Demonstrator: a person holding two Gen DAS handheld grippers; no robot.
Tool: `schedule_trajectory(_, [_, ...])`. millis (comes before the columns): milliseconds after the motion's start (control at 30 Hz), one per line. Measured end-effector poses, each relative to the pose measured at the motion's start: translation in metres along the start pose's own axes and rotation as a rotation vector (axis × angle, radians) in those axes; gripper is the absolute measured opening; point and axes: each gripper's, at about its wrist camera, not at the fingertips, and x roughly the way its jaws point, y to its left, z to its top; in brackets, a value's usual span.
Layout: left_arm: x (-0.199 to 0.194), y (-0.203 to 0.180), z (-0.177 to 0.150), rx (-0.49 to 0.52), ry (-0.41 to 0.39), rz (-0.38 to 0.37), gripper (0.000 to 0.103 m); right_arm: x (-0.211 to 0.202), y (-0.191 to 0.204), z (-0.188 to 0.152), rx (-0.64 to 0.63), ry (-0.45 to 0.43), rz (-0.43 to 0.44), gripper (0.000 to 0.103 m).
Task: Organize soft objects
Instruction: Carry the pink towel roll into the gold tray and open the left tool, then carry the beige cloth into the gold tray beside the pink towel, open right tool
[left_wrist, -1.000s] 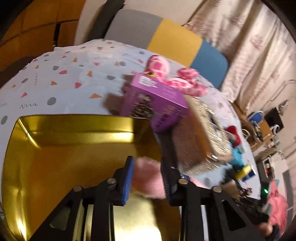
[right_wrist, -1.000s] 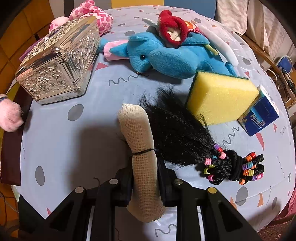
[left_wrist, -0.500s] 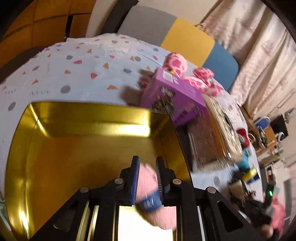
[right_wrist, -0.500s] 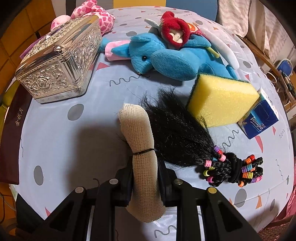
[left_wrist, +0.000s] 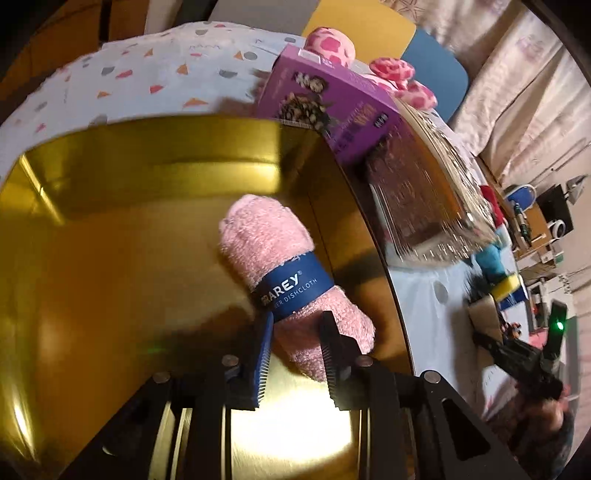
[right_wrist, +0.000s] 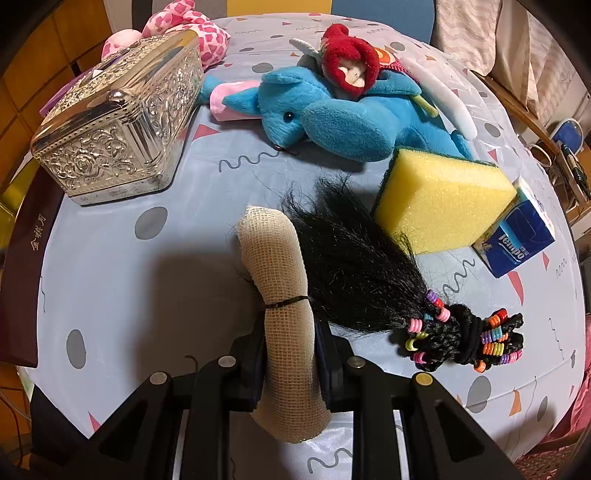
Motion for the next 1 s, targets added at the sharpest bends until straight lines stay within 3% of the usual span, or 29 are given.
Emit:
schedule_trajectory(267, [0.018, -0.002, 0.043, 0.026, -0.062, 0.084, 0.031, 0.001, 0.001, 0.0, -0.009, -0.002, -0.008, 0.023])
schedule_trajectory(367, [0.015, -0.005, 0.044, 0.02, -0.084, 0.1, 0.049, 0.001, 0.0, 0.001, -0.013, -0.003, -0.01, 0.023])
schedule_trajectory(533, [-0.008, -0.016, 0.022, 0.039, -0.163, 0.141, 0.059, 0.001, 0.002, 0.0, -0.033, -0.006, -0.028, 0.023])
schedule_trajectory(800, [-0.054, -0.035, -0.024, 0.07, -0.326, 0.212, 0.09, 0.001, 0.012, -0.003, -0.061, -0.012, -0.057, 0.023])
schedule_trajectory(1000, [-0.075, -0.034, -0.043, 0.053, -0.376, 0.234, 0.101, 0.001, 0.02, -0.006, -0.078, -0.026, -0.085, 0.023])
